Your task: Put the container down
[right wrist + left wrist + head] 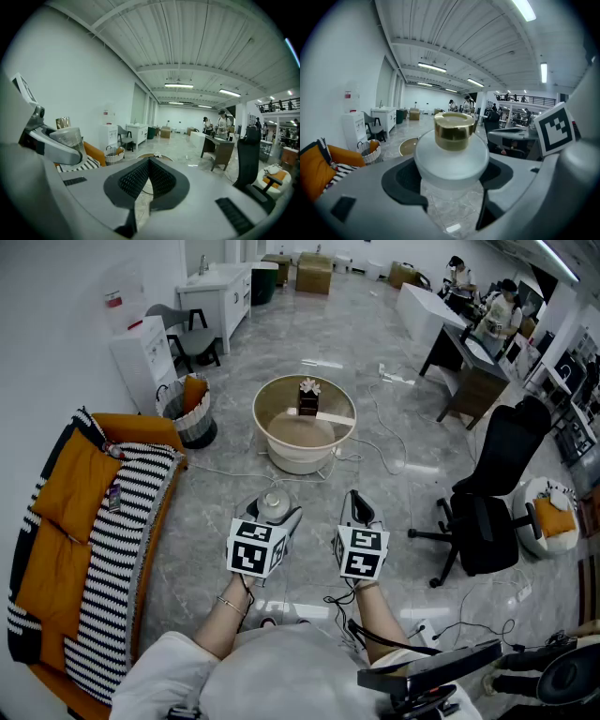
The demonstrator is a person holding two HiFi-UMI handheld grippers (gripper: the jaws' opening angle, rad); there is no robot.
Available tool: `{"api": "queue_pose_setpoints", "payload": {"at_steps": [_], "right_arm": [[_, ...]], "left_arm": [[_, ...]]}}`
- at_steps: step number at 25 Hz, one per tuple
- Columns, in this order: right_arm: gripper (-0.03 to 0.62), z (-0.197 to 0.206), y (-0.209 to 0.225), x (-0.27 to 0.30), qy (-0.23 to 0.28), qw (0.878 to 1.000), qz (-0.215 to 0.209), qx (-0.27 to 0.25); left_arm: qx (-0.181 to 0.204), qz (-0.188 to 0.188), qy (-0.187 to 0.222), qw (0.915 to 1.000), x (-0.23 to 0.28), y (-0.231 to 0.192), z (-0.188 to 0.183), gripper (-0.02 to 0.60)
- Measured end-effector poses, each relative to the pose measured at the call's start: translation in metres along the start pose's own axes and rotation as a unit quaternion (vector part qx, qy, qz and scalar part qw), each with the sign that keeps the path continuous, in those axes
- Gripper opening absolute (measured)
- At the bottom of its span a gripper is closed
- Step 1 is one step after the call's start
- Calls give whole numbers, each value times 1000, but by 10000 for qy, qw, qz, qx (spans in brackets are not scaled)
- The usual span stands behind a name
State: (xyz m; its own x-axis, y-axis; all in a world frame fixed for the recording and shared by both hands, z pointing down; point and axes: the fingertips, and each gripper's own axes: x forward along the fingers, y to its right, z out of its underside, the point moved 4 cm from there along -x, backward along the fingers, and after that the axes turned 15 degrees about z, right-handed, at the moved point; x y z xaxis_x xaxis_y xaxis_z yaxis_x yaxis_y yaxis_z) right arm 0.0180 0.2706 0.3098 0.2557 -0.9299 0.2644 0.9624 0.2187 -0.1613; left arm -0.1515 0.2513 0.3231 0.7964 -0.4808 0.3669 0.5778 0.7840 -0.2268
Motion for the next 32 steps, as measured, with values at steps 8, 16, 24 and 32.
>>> {"api": "queue_pose_setpoints", "payload": {"at_steps": [8,16,24,32], "right_arm": [[23,6,-19,-4,41,9995,-103,307],[23,14,-26,-10,-57,9995,72,313],[23,22,-15,7,-208,9985,160,473],[23,12,1,63,-178,9987,18,475]], "left_arm": [[38,105,-41,9999,-10,-12,8,337],[-10,154,-41,9999,-16,-24,11,337],[-52,171,-97,9998,-2,-31,11,337],[-100,90,-93,9999,45,-48,-8,337]]}}
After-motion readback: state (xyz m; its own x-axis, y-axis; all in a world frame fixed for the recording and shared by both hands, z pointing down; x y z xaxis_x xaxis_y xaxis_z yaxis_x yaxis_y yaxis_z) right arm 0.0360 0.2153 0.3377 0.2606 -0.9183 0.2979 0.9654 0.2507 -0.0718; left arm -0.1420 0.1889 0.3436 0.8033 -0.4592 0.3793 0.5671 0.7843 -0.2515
